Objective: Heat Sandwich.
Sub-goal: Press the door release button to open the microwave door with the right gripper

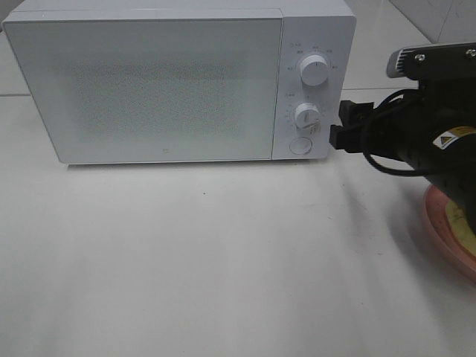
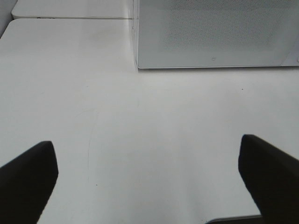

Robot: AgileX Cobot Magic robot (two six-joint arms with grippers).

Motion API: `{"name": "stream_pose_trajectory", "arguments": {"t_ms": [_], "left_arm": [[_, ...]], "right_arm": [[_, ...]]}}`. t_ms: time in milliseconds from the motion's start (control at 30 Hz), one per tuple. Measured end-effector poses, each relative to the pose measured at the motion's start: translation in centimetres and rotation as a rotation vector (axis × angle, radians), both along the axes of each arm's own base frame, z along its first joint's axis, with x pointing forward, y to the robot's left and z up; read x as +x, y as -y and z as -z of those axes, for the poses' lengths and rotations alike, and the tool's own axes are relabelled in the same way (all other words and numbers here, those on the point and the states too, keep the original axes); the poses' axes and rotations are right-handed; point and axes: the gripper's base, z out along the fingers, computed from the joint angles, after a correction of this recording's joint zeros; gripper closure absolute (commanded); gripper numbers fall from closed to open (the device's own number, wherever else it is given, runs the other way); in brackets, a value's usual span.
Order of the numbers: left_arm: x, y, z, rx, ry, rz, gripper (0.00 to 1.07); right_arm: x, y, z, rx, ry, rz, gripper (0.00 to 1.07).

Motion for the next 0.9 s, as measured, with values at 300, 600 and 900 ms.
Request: {"name": "stream_pose_trajectory", "arguments": {"t_ms": [300, 600, 900], "left_arm": [[0.0, 0.0, 0.0, 0.000, 0.000, 0.000, 0.03], [0.0, 0.0, 0.0, 0.000, 0.000, 0.000, 0.03], [0.0, 0.0, 0.0, 0.000, 0.000, 0.000, 0.03]], "right_arm": [[-0.2, -2.0, 1.9, 0.016, 0.034, -0.014, 0.31], [-1.1, -3.6, 3.3, 0.016, 0.034, 0.005, 0.31], [-1.5, -4.1, 4.0, 0.066, 0.013, 0.024, 0.31]]}}
